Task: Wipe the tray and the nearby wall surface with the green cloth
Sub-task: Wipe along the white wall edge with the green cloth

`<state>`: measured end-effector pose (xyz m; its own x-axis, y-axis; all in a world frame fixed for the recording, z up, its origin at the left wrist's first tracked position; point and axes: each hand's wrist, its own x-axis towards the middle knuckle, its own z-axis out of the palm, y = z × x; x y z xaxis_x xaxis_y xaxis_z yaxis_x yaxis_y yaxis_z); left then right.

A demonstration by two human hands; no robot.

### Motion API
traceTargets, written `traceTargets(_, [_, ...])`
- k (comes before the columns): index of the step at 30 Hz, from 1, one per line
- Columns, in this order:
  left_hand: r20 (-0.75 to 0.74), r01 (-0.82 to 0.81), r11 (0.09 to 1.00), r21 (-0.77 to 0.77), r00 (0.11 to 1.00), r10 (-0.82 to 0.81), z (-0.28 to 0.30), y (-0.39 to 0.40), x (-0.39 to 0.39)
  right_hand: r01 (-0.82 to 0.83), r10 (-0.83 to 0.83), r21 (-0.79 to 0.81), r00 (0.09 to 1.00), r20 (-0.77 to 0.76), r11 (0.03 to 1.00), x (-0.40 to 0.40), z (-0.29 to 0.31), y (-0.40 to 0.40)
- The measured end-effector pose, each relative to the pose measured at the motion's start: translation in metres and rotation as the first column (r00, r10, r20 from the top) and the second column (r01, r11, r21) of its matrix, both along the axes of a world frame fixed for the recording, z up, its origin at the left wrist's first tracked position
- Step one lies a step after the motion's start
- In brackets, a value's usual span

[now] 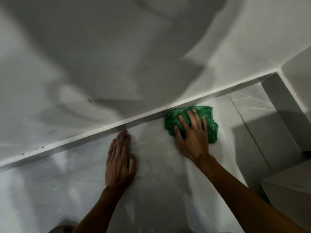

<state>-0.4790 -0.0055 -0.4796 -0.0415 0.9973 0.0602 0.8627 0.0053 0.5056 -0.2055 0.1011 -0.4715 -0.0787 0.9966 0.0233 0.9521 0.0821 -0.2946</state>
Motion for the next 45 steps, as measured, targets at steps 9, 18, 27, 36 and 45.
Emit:
traceTargets(9, [-0.032, 0.011, 1.000, -0.026, 0.999, -0.012, -0.002, 0.001, -0.001, -0.346, 0.349, 0.043, 0.929, -0.119, 0.937, -0.086, -0.002, -0.039])
traceTargets(18, [-0.071, 0.024, 0.998, -0.056, 0.997, -0.028, -0.002, -0.002, -0.003, -0.234, 0.234, -0.001, 0.970, 0.061, 0.972, -0.009, -0.003, -0.016])
traceTargets(27, [-0.133, 0.013, 0.999, -0.053, 0.991, -0.020, -0.006, -0.003, -0.001, -0.240, 0.240, 0.008, 0.970, -0.045, 0.971, -0.061, -0.006, -0.036])
traceTargets(36, [-0.191, 0.002, 0.996, -0.085, 0.981, -0.018, -0.005, -0.009, -0.004, -0.135, 0.135, 0.007, 0.991, -0.025, 0.991, -0.014, -0.006, -0.018])
traceTargets(45, [-0.205, -0.039, 0.995, -0.088, 0.979, 0.020, -0.006, -0.011, -0.006, -0.011, 0.015, 0.028, 0.988, -0.156, 1.000, -0.075, -0.003, -0.034])
